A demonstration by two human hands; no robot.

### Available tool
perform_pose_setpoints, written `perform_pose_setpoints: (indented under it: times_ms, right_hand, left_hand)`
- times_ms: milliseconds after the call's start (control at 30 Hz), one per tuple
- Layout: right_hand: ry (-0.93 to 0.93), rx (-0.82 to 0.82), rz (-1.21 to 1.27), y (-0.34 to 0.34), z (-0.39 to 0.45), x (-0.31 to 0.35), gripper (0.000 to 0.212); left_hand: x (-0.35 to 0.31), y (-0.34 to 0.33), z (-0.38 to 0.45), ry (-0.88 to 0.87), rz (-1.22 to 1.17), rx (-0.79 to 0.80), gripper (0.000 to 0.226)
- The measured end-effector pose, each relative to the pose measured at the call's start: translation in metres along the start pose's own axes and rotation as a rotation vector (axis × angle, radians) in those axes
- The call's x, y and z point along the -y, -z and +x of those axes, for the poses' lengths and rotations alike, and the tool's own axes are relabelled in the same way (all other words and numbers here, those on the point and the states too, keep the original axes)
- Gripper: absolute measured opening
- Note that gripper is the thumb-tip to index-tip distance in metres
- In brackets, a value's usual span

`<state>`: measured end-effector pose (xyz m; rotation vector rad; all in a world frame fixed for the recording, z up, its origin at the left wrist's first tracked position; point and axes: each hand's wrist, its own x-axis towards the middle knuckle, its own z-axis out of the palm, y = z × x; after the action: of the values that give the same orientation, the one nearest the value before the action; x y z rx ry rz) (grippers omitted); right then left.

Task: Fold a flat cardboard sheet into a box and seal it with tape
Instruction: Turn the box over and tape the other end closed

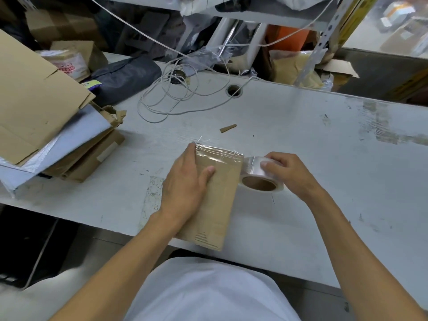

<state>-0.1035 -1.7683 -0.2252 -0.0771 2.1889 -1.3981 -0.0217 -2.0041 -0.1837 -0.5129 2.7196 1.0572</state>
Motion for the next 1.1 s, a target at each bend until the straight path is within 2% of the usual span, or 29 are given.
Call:
perform_pose_setpoints:
  times_ms: [67, 167, 200, 367, 500, 533, 600, 667, 700, 733, 800, 933, 1000, 1100]
  right_hand:
    - [0.012, 0.015, 0.018, -0.007, -0.003, -0.005, 0.026]
    - [0.044, -0.014, 0.061, -0.017, -0.005, -0.012, 0.020]
    - [0.054, -0.033, 0.062, -0.018, -0.005, -0.013, 0.019]
    - [0.100, -0.048, -0.178, -0.031, 0.001, -0.019, 0.023]
    - [0.068, 0.023, -0.102, -0.022, -0.003, -0.024, 0.023]
    - [0.049, -0.025, -0.041, -0.013, -0.006, -0.030, 0.024]
    - [-0.029, -0.319, 0.040, 0.011, -0.009, -0.050, 0.026]
    - [-0.214, -0.671, -0.062, 0.036, -0.010, -0.080, 0.030]
    - [-0.330, -0.746, -0.134, 0.046, -0.011, -0.096, 0.033]
    - [-0.440, -0.737, -0.192, 0.051, -0.011, -0.110, 0.036]
    - [-0.572, -0.615, -0.246, 0.050, -0.007, -0.128, 0.047]
    - [-0.566, -0.479, -0.310, 0.048, 0.002, -0.132, 0.046]
    - [-0.504, -0.457, -0.289, 0.049, -0.002, -0.114, 0.042]
    - [-0.198, -0.560, 0.010, 0.040, -0.015, -0.061, 0.025]
  left_hand:
    - [-0.020, -0.010, -0.006, 0.006, 0.214, -0.062, 0.077]
    - [-0.042, -0.034, -0.006, 0.119, 0.431, -0.088, 0.111]
    - [-0.043, -0.041, -0.004, 0.135, 0.488, -0.122, 0.116]
    - [-0.042, -0.050, 0.002, 0.158, 0.551, -0.207, 0.112]
    - [-0.041, -0.055, 0.005, 0.145, 0.553, -0.249, 0.111]
    - [-0.039, -0.055, 0.005, 0.145, 0.545, -0.262, 0.112]
    - [-0.037, -0.057, 0.007, 0.149, 0.517, -0.280, 0.115]
    - [-0.037, -0.057, 0.008, 0.156, 0.493, -0.296, 0.115]
    - [-0.038, -0.058, 0.008, 0.157, 0.488, -0.305, 0.113]
    - [-0.039, -0.058, 0.008, 0.157, 0.487, -0.313, 0.112]
    - [-0.040, -0.058, 0.007, 0.155, 0.486, -0.328, 0.109]
    - [-0.041, -0.059, 0.007, 0.150, 0.478, -0.332, 0.109]
    - [-0.040, -0.058, 0.006, 0.150, 0.477, -0.340, 0.110]
    - [-0.040, -0.059, 0.006, 0.149, 0.476, -0.355, 0.114]
